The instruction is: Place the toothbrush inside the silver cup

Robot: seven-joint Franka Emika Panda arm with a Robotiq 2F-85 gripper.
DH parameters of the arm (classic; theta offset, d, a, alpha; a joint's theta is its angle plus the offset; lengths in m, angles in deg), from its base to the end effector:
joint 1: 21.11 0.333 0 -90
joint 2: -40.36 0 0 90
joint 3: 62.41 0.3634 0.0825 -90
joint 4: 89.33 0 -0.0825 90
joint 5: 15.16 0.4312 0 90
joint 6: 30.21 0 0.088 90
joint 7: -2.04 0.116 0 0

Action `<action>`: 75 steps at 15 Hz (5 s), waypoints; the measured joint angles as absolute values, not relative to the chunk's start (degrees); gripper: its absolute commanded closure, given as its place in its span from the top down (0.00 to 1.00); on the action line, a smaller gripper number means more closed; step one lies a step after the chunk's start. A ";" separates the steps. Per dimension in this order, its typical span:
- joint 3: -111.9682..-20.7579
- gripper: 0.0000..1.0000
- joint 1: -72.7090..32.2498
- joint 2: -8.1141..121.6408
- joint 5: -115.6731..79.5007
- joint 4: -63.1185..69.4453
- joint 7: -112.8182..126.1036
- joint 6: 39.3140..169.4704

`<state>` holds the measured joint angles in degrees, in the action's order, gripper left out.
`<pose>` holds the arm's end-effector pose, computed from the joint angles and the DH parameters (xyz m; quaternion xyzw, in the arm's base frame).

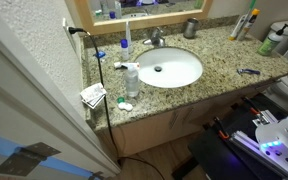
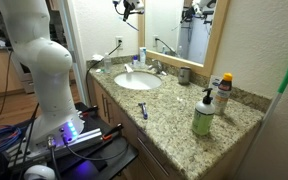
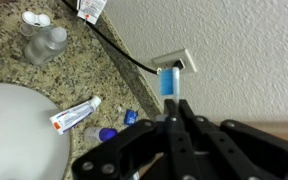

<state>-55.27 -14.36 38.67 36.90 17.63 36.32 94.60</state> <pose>0.6085 0.1880 0.6013 -0.8394 0.3395 0.0221 0.4238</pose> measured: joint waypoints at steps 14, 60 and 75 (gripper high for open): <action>-65.94 0.02 -22.60 35.11 41.91 27.43 44.20 94.63; -75.43 0.02 -34.86 61.91 78.52 20.21 53.85 91.33; -75.07 0.77 -31.25 58.61 59.25 18.56 59.97 100.73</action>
